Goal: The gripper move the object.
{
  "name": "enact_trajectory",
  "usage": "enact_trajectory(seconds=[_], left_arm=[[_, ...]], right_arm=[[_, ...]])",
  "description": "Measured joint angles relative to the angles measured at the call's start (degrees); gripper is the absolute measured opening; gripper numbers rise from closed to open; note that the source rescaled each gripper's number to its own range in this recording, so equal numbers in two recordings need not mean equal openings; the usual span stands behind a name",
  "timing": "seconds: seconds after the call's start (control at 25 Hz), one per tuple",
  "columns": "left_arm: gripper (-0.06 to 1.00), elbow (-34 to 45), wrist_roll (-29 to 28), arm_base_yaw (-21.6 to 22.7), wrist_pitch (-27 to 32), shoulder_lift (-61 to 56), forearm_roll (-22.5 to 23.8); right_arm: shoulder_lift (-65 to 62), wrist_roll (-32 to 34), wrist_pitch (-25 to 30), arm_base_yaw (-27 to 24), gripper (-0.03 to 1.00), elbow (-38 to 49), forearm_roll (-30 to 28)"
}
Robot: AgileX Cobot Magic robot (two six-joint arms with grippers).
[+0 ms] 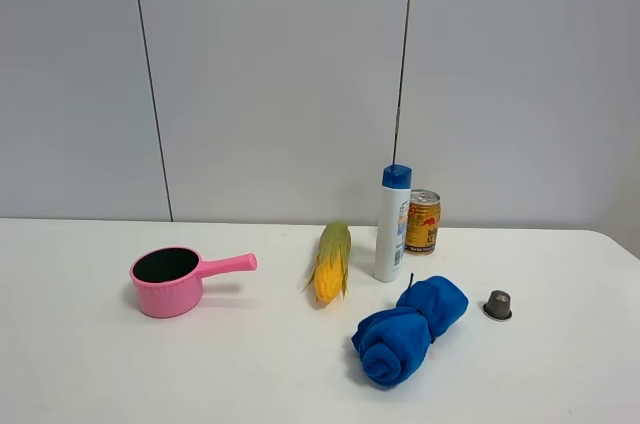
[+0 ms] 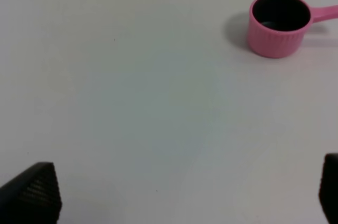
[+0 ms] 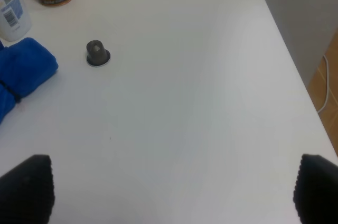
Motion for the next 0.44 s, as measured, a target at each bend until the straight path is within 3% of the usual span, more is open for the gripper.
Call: enact_trajectory(seconds=[0.44], left_arm=[[1.0, 0.0, 0.0, 0.0, 0.0, 0.0, 0.0]], right_arm=[[0.0, 0.0, 0.0, 0.0, 0.99, 0.0, 0.0]])
